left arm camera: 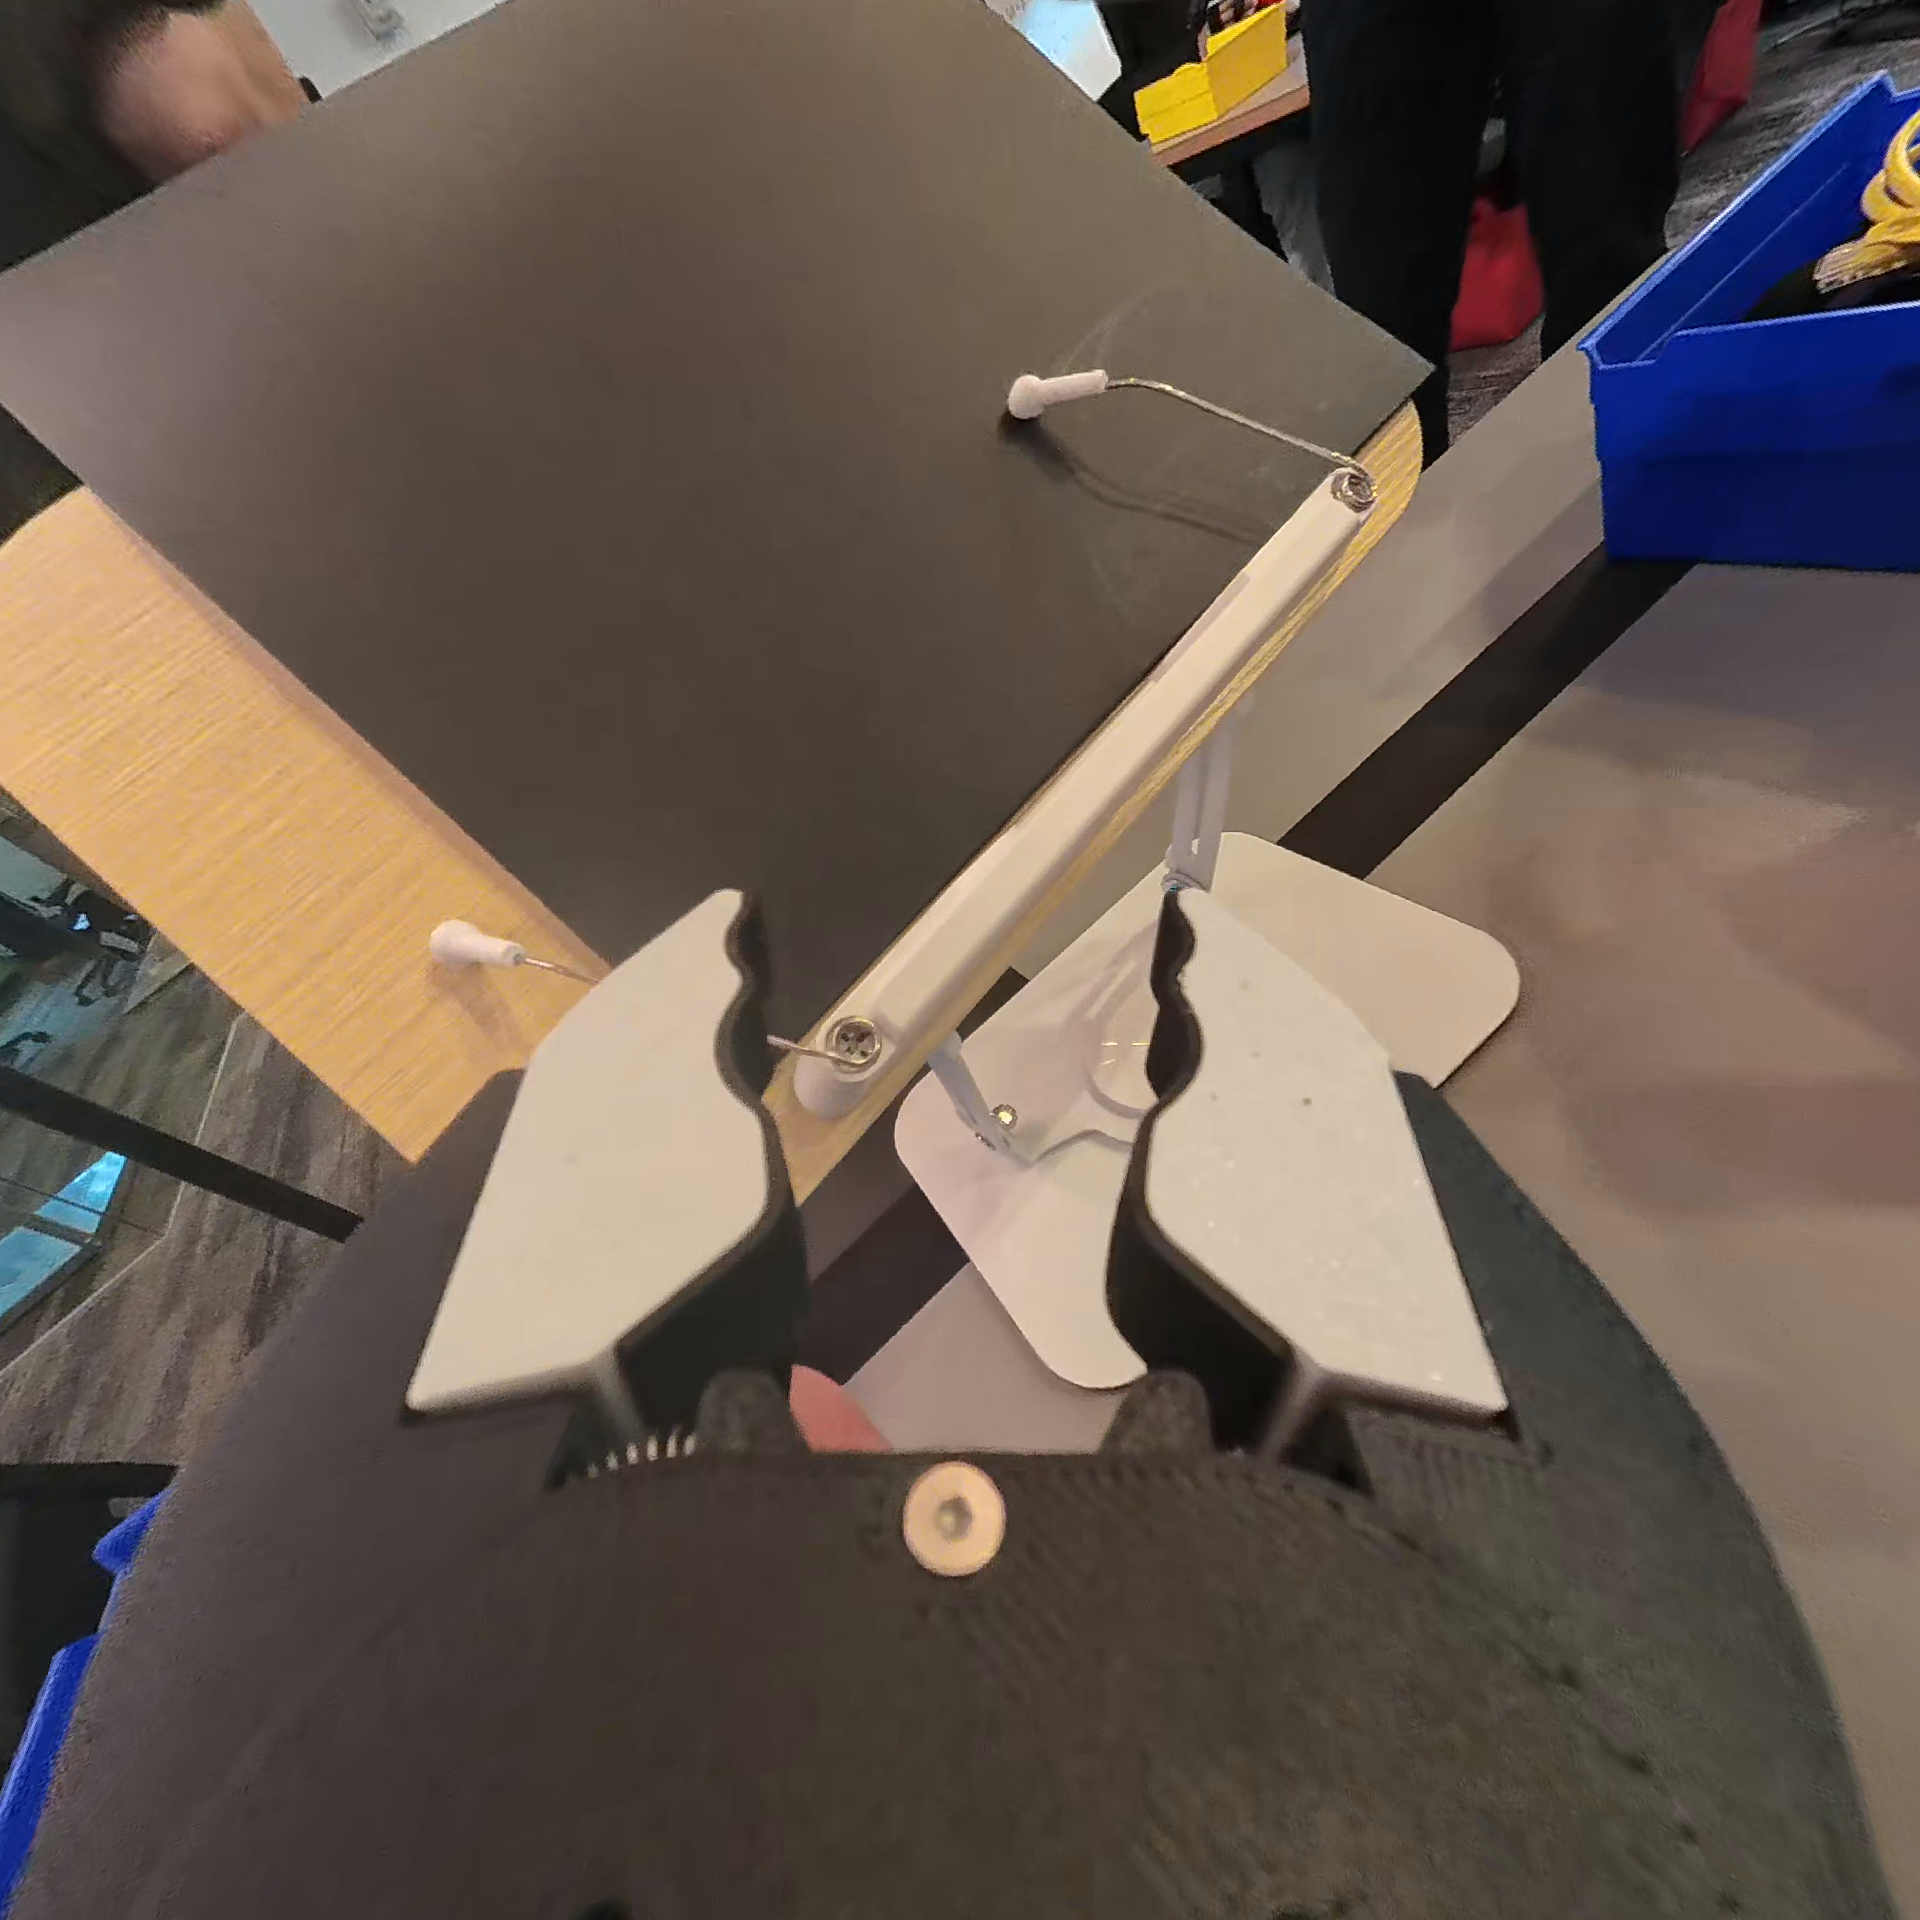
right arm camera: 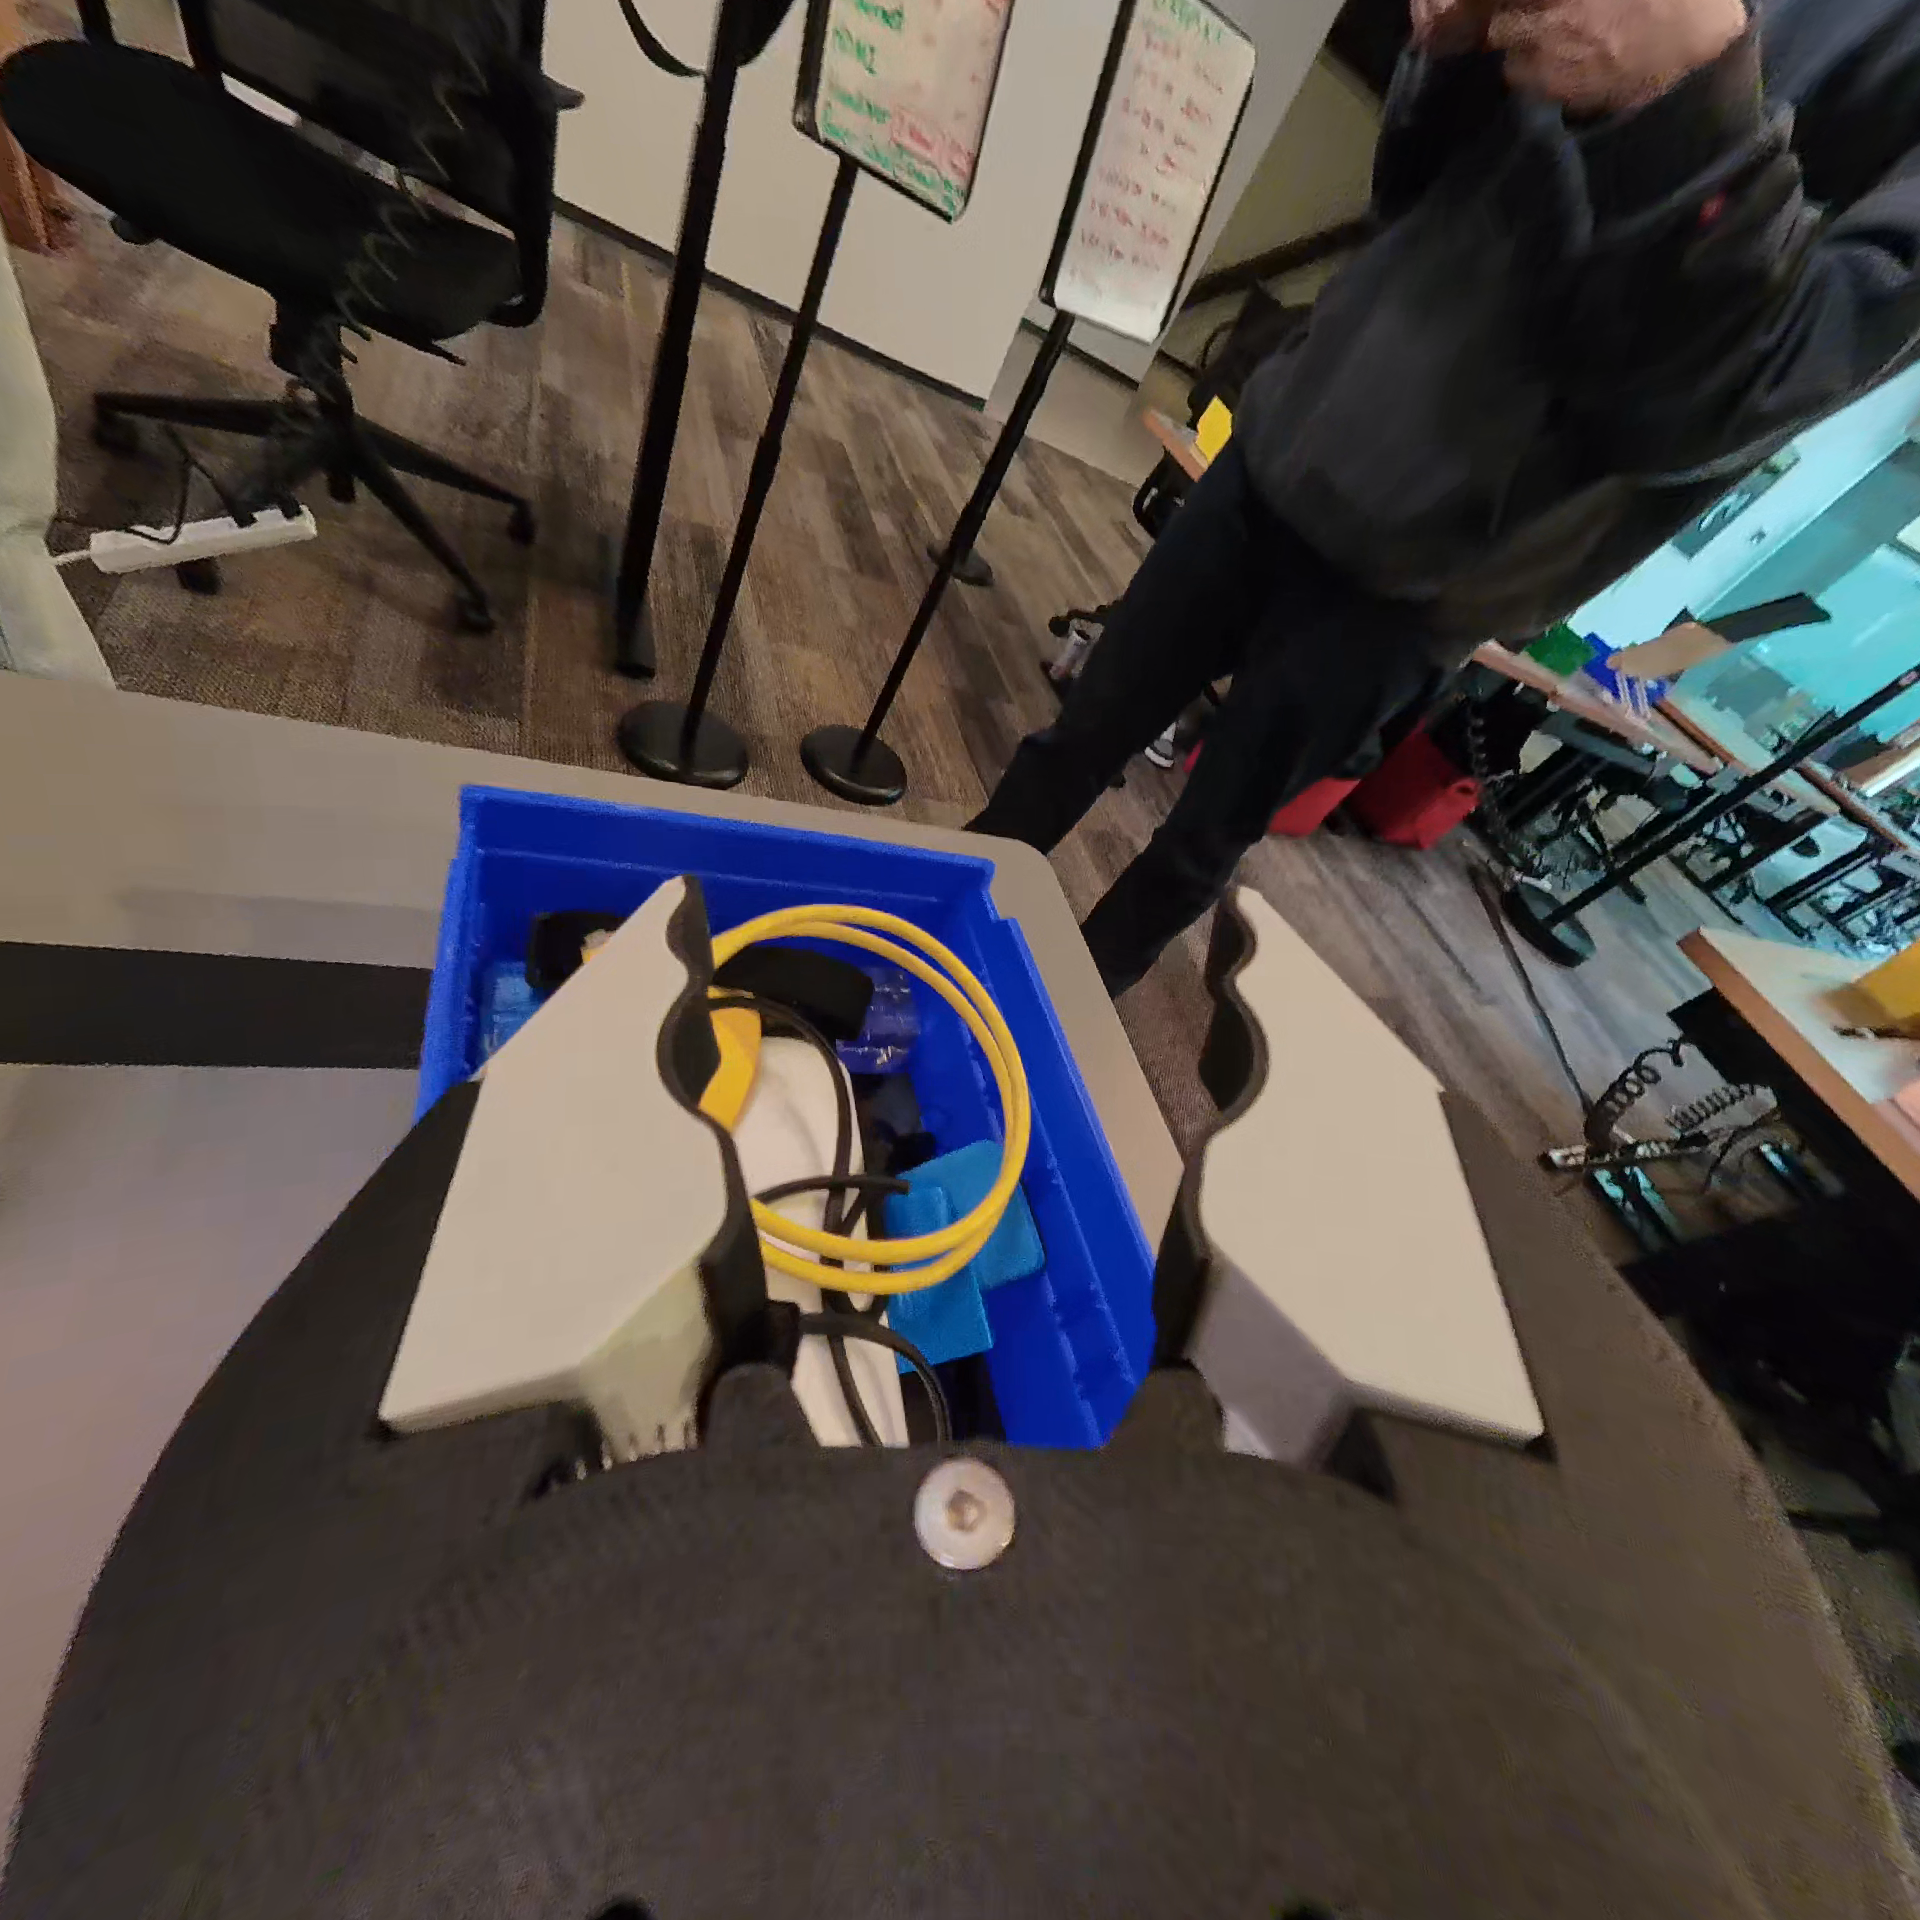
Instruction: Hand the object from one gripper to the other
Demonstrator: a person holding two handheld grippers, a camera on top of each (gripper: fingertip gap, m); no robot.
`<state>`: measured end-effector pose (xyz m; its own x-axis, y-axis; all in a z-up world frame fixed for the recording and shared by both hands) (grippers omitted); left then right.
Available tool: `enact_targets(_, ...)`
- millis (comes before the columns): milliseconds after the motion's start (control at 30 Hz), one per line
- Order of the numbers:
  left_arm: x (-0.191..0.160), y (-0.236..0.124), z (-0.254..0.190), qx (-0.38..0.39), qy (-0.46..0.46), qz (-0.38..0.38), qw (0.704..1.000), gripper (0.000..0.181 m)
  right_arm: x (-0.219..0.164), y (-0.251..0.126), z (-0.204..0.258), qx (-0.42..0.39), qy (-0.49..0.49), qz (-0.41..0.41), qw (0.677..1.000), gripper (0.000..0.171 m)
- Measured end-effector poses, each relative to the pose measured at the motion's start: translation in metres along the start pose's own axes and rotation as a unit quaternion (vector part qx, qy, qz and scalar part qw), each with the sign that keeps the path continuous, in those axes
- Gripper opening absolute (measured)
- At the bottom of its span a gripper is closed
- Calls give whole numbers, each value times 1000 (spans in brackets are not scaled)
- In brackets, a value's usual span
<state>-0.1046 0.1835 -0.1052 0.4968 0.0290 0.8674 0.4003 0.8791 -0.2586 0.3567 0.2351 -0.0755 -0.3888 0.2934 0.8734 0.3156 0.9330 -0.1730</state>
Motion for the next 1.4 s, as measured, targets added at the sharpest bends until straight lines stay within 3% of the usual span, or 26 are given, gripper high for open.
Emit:
enact_targets(233,6,-5,3,-2,1,-13,1000,73,41,-21,27,14,-29,-76,997,90)
enact_targets(333,24,-26,23,15,4,-47,999,73,67,-39,46,30,-33,-136,990,82)
enact_targets(533,30,-92,107,89,2,-75,993,57,108,-82,107,104,-45,-252,961,25)
enact_targets(633,5,-109,144,102,-7,-41,994,55,116,-94,146,154,-47,-271,949,12)
enact_targets(833,-70,-99,181,88,-33,69,993,58,109,-101,206,227,-64,-258,937,15)
enact_targets(1033,-145,-76,173,5,-66,203,977,61,101,-101,234,262,-67,-244,931,17)
enact_targets(1267,-195,-80,150,-109,-103,289,946,59,87,-96,259,296,-64,-217,928,17)
enact_targets(1400,-201,-88,142,-148,-104,300,936,56,78,-94,272,310,-66,-203,927,17)
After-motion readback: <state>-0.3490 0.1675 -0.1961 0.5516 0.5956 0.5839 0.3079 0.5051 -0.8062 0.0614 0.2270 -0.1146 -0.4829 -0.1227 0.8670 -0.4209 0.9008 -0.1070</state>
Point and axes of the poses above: each gripper's, where its closed fingertips meet, y out along the fingers, x out of its top, z = x × y across the jaws, the point moved 4 cm from there along -y, back along the fingers, and after that the axes turned 6 degrees about -x, right-handed, at the moved point
